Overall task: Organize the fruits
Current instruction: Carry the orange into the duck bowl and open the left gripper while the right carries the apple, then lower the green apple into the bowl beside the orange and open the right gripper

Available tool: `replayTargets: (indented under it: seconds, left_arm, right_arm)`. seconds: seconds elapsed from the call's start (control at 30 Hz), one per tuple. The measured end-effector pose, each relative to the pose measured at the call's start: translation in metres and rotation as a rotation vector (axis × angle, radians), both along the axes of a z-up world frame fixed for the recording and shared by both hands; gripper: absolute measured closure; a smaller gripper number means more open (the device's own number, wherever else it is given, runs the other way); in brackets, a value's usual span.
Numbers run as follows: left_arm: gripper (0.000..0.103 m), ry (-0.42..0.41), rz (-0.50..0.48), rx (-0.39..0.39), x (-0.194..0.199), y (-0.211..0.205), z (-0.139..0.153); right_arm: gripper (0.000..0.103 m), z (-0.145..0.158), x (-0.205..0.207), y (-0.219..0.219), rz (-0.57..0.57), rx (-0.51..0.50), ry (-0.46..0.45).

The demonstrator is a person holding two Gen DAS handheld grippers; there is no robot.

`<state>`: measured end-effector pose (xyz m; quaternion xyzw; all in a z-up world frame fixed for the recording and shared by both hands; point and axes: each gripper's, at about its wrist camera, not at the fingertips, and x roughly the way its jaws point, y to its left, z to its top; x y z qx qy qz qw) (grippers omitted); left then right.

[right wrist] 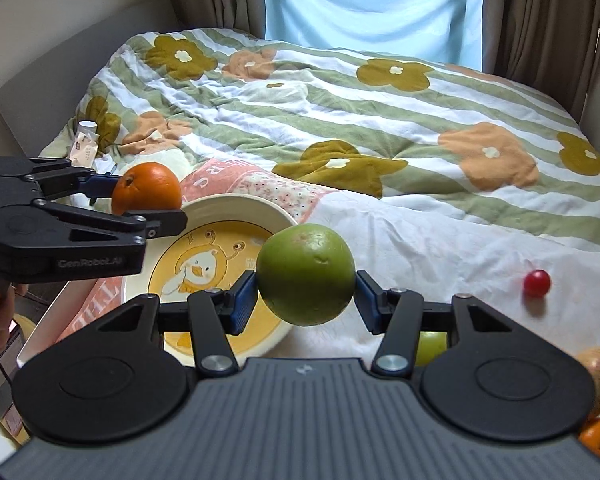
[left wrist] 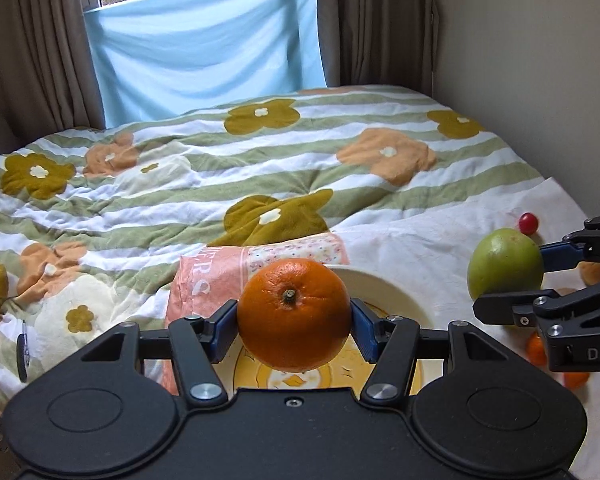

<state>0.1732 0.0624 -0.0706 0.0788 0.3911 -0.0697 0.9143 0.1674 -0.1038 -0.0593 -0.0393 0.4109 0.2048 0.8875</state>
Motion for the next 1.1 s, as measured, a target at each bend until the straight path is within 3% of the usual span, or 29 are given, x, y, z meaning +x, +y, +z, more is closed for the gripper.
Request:
replayTargets:
  seconds: [0.3,0.57,0.6,0.67,0.7,1.1]
  left_arm:
    - [0.04,0.054,-0.11,0.027,0.036,0.006,-0.044]
    - [0.039,0.059,-0.186,0.067,0.044,-0.001,-0.065]
    - [0.037,0.049,-0.193,0.073,0.043,-0.001,-0.065]
    - [0.004,0.009,-0.202,0.098,0.04,-0.002,-0.062]
    - [0.0,-0.012,-0.207,0.101,0.039,-0.002,-0.058]
    - [0.0,0.009,-0.171,0.048,0.014,0.033,-0.039]
  right_arm:
    - [0.036,-0.023,0.028,0.018,-0.067,-0.022,0.039]
    - [0.036,-0.033,0.034,0.016,-0.111,-0.038,0.067]
    - [0.036,-0.033,0.035,0.016,-0.114,-0.04,0.068]
    - [0.035,-0.033,0.035,0.015,-0.119,-0.043,0.068]
    - [0.035,-0.032,0.034,0.014,-0.119,-0.043,0.067]
    - [0.035,-0.029,0.036,0.026,-0.07,-0.054,0.066]
